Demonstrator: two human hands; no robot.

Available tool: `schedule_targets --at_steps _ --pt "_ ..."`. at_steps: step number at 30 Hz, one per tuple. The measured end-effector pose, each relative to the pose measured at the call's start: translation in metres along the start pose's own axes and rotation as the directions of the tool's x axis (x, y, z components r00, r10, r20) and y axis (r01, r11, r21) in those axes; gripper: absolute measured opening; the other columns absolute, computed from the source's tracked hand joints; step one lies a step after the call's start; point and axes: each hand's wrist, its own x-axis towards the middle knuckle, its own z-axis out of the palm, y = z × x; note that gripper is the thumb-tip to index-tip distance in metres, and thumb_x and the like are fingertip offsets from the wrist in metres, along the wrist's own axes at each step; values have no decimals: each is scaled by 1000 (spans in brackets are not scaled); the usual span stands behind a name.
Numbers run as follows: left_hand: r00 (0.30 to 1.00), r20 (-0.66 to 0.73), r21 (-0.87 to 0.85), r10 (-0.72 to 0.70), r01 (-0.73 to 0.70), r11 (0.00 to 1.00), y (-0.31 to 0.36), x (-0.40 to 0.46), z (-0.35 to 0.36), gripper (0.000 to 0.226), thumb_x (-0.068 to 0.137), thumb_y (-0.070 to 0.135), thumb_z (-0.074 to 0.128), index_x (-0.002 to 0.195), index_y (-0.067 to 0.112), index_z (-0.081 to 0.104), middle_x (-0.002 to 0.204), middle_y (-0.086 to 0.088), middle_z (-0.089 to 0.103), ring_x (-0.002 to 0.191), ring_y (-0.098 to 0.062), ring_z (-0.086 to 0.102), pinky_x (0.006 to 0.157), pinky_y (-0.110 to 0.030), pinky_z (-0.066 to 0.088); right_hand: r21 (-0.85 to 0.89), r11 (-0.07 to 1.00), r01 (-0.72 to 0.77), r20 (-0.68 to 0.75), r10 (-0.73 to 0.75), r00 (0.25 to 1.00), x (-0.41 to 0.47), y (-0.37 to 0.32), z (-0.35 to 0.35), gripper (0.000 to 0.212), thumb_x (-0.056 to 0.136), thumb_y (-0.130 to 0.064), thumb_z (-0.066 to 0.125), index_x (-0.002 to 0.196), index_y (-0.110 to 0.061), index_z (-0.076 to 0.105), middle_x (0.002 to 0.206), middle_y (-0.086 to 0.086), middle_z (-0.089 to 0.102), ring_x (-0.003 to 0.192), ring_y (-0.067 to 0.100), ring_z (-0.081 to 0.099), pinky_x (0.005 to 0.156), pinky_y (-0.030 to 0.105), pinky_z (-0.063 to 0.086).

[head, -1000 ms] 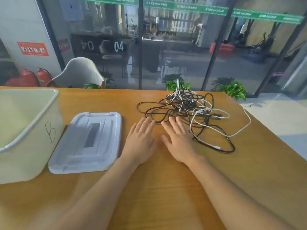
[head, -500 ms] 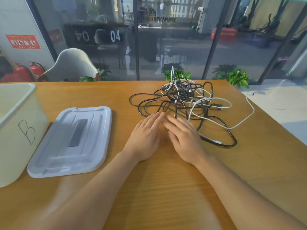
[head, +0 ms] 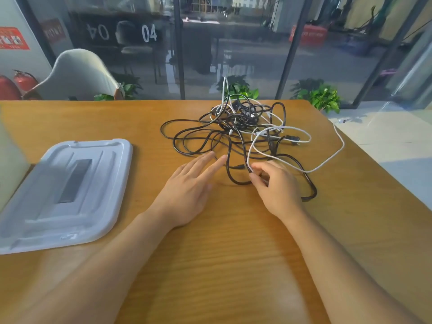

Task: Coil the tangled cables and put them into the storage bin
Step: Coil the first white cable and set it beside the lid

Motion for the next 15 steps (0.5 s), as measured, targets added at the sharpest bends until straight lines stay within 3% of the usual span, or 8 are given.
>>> schedule_targets --at_steps 2,7,10,15 --pt "1000 4 -8 2 -2 1000 -1 0 -1 72 107 22 49 165 38 11 172 1 19 157 -21 21 124 -39 26 -17 1000 -23 53 24 998 1 3 3 18 97 -26 71 114 -22 76 99 -13 66 94 16 61 79 33 51" --pt "1000 1 -39 22 -22 999 -6 -1 -1 69 107 28 48 165 39 11 172 5 19 157 -20 21 124 -38 24 73 997 -1 -66 6 998 5 0 2 12 93 -27 77 104 -23 82 92 -13 72 79 8 64 72 31 53" --pt "999 -28 -59 20 -21 998 -4 -4 -3 67 106 29 52 165 33 19 168 3 29 153 -21 31 122 -41 31 73 997 7 -93 -1 996 4 -4 0 9 91 -27 80 99 -25 83 83 -16 71 73 3 63 68 28 51" --pt "994 -113 -149 8 -25 988 3 -8 -8 58 105 29 56 159 25 36 157 6 45 144 -16 43 114 -39 41 124 989 74 -142 -57 988 2 -18 0 4 88 -25 83 93 -25 82 73 -16 68 66 7 60 63 22 47"
